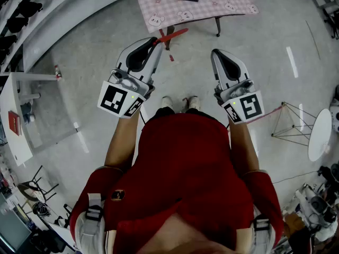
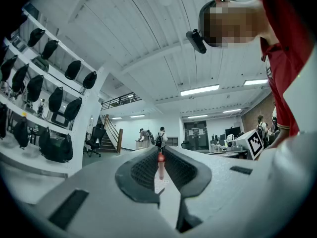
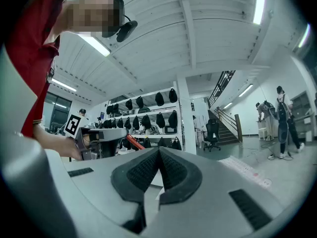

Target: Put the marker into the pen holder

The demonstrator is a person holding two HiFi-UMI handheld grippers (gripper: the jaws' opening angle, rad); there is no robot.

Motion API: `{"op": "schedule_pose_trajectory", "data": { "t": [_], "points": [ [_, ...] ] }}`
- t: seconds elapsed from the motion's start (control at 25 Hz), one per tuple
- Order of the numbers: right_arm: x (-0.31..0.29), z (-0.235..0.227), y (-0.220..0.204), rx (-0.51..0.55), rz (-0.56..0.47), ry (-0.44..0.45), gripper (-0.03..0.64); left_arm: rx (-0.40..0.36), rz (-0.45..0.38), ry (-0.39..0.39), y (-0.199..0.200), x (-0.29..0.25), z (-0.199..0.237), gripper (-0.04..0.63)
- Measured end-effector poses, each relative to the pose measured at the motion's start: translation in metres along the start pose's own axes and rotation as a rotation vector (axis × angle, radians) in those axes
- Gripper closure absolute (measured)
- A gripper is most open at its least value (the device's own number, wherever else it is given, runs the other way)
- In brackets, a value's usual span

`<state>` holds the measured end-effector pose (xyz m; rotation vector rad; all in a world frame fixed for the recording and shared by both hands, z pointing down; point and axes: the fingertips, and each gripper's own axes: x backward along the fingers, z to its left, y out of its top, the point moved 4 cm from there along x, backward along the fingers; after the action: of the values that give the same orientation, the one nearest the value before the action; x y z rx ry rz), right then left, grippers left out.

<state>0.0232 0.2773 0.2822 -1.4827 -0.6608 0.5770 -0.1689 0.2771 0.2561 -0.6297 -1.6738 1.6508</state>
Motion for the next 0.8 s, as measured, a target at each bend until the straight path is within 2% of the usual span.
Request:
{"op": "schedule_pose_trajectory", "data": {
  "t": [0.44, 0.8],
  "points": [
    [-0.02, 0.002, 0.001, -0.004, -0.018, -0.024, 0.62, 0.011, -0.023, -0.022, -0.003, -0.002, 0.024, 0.549],
    [-0.052, 0.027, -0.004, 0.004, -0.008, -0.076, 0.62, 0.022, -0.047, -0.067, 0.002, 0.012, 0.063, 0.549]
  ]
}}
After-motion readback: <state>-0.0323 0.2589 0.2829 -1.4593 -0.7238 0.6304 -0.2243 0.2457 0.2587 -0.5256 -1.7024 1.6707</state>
